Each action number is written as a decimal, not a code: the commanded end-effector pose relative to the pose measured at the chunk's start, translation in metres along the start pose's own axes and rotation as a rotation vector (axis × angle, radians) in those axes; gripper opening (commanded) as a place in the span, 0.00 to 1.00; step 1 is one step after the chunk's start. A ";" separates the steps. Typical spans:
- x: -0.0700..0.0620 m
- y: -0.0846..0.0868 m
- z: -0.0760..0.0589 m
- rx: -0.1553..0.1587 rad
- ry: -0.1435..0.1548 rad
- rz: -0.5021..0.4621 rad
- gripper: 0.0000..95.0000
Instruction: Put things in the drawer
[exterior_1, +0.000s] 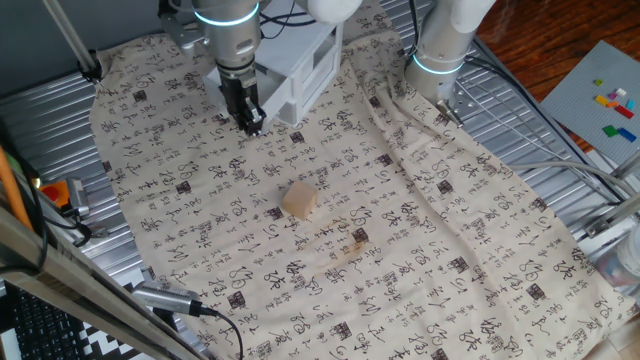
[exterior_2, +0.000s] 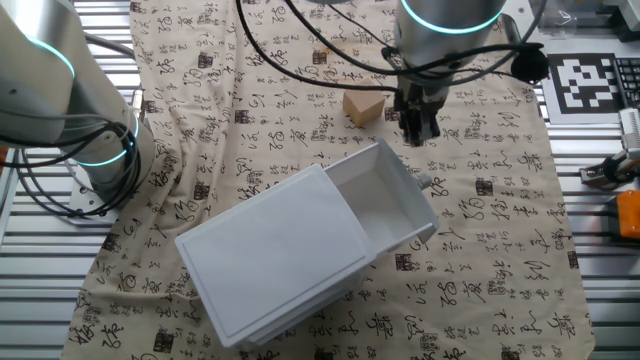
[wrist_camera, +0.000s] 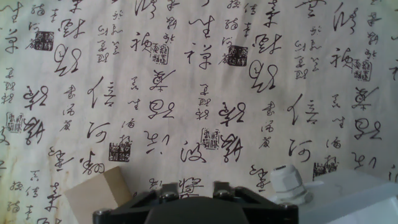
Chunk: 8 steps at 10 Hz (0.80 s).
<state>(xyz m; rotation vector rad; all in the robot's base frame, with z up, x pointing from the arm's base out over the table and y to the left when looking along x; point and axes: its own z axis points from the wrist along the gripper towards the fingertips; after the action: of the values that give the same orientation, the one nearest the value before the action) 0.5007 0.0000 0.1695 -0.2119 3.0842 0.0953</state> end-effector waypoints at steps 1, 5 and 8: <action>0.001 0.000 -0.001 -0.001 0.002 -0.005 0.00; 0.001 0.000 -0.001 0.002 0.007 -0.033 0.00; -0.003 0.005 0.001 0.009 0.013 -0.048 0.00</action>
<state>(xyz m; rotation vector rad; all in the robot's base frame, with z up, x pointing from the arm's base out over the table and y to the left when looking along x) 0.5029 0.0074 0.1697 -0.2879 3.0877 0.0727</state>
